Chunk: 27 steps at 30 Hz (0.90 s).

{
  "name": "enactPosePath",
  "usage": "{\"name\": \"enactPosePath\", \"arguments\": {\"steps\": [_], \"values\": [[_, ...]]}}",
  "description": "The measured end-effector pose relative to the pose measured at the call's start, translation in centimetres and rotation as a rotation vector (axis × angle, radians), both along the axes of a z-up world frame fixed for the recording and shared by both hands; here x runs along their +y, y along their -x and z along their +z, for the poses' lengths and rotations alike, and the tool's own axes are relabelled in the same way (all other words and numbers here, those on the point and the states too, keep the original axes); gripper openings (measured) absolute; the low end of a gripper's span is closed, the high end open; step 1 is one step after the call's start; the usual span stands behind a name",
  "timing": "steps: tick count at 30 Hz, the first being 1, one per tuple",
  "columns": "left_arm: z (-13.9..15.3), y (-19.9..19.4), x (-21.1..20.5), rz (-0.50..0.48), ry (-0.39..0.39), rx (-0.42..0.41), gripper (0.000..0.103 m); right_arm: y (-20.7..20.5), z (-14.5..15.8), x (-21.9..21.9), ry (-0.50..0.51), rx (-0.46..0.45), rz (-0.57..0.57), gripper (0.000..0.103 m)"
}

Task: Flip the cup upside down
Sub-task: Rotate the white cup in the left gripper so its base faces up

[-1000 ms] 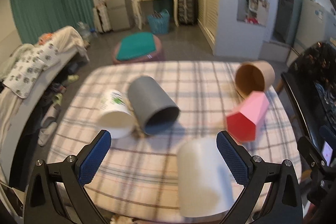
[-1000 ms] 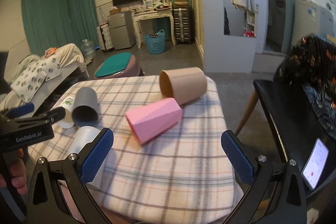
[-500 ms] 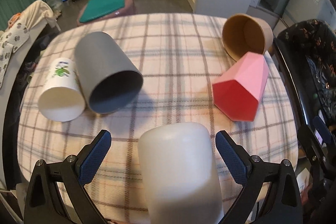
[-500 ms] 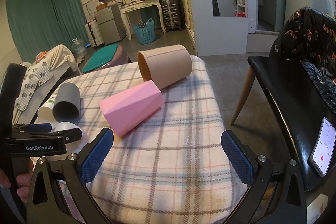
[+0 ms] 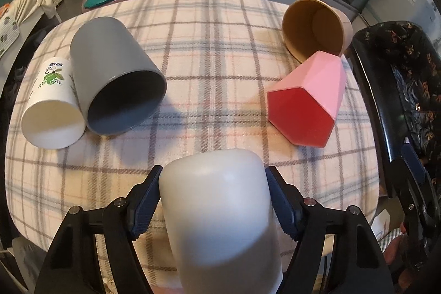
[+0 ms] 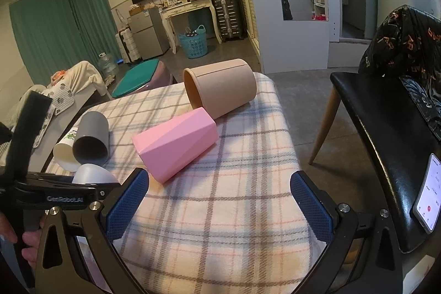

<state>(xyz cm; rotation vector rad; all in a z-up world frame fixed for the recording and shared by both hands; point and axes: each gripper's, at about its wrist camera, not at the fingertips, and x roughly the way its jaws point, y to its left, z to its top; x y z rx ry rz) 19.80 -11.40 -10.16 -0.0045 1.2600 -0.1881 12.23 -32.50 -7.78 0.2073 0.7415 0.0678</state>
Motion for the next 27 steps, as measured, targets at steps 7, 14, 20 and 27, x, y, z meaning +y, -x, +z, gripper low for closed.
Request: {"name": "enactPosePath", "arguments": {"steps": [7,14,20,27], "values": [[0.9,0.5,-0.1,-0.031,-0.004,-0.026,0.075,0.2,0.3,0.5,0.001,-0.003,0.005,0.103],[5.1,2.3,0.2,-0.048,-0.021,-0.16,0.074,1.1,1.2,0.6,0.004,-0.026,-0.003,0.103],[8.4,3.6,0.8,-0.027,-0.058,-0.334,0.073,1.8,1.8,0.6,0.0,-0.043,-0.014,0.103],[9.6,3.6,1.0,-0.005,-0.092,-0.468,0.073,2.2,1.8,1.3,0.006,-0.042,-0.009,0.103]]}}
